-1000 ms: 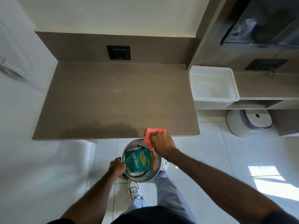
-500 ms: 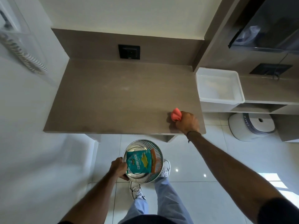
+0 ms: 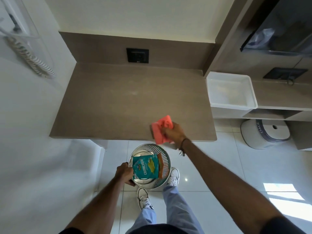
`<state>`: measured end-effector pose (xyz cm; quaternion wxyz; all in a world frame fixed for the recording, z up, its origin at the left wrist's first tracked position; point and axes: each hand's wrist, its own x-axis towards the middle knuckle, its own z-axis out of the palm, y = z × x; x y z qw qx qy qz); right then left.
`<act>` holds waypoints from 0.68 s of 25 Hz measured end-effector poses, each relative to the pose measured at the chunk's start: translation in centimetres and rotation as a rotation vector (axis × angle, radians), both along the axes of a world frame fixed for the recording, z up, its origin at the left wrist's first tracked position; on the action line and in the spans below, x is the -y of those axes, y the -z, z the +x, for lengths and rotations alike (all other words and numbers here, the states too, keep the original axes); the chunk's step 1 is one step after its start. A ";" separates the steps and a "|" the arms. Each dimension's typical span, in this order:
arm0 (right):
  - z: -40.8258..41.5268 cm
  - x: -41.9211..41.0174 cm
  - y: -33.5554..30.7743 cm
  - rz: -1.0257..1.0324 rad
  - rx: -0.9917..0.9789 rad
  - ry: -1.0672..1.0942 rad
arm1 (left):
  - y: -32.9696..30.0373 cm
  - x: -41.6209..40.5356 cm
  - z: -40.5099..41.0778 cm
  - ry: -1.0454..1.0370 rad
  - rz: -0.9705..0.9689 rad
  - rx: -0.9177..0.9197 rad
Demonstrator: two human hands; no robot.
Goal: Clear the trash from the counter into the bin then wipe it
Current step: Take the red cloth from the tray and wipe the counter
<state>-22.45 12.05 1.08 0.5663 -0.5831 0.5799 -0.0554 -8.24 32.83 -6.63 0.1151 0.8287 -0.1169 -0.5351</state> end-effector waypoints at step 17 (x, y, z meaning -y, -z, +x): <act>-9.2 -7.4 13.1 0.237 -0.335 0.255 | 6.2 2.2 -1.9 -0.003 -0.027 -0.001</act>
